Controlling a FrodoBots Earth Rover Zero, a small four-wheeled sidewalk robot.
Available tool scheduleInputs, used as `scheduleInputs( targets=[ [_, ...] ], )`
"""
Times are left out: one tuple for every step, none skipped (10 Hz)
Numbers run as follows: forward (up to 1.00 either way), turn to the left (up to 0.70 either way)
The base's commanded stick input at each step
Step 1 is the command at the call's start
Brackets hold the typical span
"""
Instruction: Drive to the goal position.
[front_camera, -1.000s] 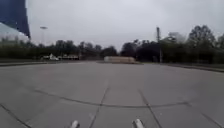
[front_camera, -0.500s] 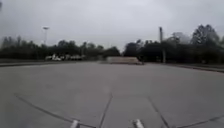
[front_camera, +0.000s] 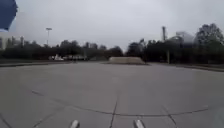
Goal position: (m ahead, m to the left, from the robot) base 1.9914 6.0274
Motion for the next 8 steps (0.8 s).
scheduleInputs(
  targets=[
    [1.0, -0.33],
    [1.0, -0.27],
    [1.0, -0.21],
    [1.0, 0.0],
    [1.0, -0.03],
    [1.0, -0.18],
    [1.0, -0.34],
    [1.0, -0.31]
  ],
)
